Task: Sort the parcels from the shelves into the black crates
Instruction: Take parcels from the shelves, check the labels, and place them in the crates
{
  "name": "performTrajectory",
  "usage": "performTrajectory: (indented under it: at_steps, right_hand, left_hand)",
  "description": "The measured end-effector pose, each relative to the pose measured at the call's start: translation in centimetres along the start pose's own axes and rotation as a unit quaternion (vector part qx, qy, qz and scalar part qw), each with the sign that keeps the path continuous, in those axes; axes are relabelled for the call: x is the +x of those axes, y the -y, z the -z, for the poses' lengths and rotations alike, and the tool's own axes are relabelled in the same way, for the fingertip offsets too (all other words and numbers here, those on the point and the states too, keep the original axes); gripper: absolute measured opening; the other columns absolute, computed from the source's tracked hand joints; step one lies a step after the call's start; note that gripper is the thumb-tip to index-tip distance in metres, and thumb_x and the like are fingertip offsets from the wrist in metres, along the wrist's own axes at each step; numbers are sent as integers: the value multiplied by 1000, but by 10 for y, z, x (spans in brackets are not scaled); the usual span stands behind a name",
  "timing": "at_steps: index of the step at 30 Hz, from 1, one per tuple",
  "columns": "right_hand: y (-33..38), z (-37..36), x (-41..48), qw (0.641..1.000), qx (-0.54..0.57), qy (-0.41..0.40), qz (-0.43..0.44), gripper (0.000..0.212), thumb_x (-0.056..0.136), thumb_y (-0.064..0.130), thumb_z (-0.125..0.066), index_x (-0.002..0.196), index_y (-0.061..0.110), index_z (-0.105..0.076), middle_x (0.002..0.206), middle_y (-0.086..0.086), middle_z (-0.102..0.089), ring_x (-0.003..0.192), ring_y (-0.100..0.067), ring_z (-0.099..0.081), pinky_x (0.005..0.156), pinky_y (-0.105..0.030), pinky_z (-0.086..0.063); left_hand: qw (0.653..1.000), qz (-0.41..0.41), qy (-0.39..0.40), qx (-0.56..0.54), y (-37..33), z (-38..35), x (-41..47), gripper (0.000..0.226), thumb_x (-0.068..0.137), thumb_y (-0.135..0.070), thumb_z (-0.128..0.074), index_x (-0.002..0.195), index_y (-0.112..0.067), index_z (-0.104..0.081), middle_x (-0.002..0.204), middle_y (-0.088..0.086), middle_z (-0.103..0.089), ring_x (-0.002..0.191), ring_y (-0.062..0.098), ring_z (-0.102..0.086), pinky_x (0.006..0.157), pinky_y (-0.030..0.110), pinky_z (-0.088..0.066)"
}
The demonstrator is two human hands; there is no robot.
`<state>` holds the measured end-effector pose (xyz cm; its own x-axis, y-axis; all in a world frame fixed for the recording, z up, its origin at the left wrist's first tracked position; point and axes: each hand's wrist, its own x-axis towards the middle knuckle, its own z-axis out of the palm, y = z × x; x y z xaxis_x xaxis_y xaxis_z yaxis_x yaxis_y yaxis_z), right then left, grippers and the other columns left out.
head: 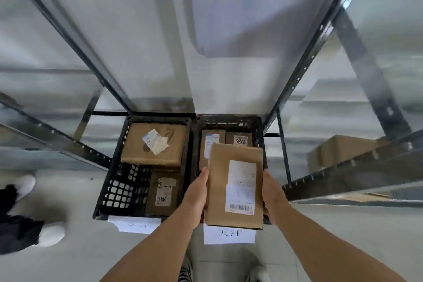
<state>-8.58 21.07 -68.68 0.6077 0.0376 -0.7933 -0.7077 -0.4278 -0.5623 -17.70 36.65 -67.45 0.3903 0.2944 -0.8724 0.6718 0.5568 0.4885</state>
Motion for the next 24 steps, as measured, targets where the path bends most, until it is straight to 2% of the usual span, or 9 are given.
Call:
performTrajectory:
  at_steps: [3,5,7,9,10,13,17,20,24]
  right_hand:
    - [-27,-9,64,998,-35,-40,33,57,109,45,-31,145,5,-48,145,-18,-53,133,-38,-50,110,-48,-40]
    - [-47,-16,108,996,-52,-63,36,58,109,45,-32,143,2,-50,142,-21,-55,132,-40,-51,105,-46,-42]
    - [-66,-28,148,993,-73,-83,35,59,108,46,-33,134,-1,-57,131,-22,-62,121,-41,-59,100,-46,-46]
    - [-83,-41,183,991,-74,-104,31,61,106,51,-33,119,1,-66,110,-16,-69,98,-35,-66,93,-44,-53]
    - [-92,-46,200,988,-91,-118,29,63,106,54,-31,113,4,-69,102,-14,-69,89,-29,-64,88,-42,-53]
    - [-116,-55,242,966,-188,-170,52,69,104,60,-21,115,10,-68,105,-13,-65,94,-28,-60,91,-41,-48]
    - [-132,-61,269,924,-319,-190,92,77,100,67,-14,125,13,-63,116,-18,-63,101,-33,-61,86,-41,-49]
    - [-135,-58,281,921,-339,-184,57,86,100,68,-14,126,1,-62,121,-21,-63,105,-34,-61,87,-38,-49]
    - [-150,-58,282,911,-364,-182,65,83,101,67,-16,122,3,-63,108,-16,-60,92,-28,-56,79,-37,-47]
  left_hand:
    - [999,-4,31,31,25,-9,84,52,98,-61,-41,126,-22,-61,116,2,-67,106,19,-61,96,37,-45]
    - [998,-8,42,52,41,-15,134,50,98,-61,-40,122,-23,-61,111,-1,-66,100,16,-60,89,35,-45]
    - [994,-21,32,97,56,-22,182,70,89,-77,-38,129,-24,-58,122,-2,-63,109,16,-57,99,37,-40]
    - [989,-28,25,141,71,-29,230,109,64,-97,-34,147,-27,-44,149,0,-46,135,22,-43,114,45,-30]
    - [988,-19,32,148,76,-32,249,113,63,-99,-32,151,-29,-39,156,1,-38,141,24,-37,117,46,-26]
    - [982,-8,70,176,92,-41,283,89,84,-84,-29,154,-28,-33,159,3,-33,144,27,-31,118,46,-22]
    - [972,-34,72,221,110,-42,312,88,86,-79,-30,152,-21,-38,154,6,-41,140,28,-39,117,44,-28]
    - [966,-45,78,243,114,-41,327,74,95,-70,-28,149,-20,-42,152,5,-44,139,27,-40,114,40,-31]
    - [963,-54,83,250,123,-34,341,71,96,-68,-32,146,-20,-46,146,5,-50,134,27,-45,111,38,-34]
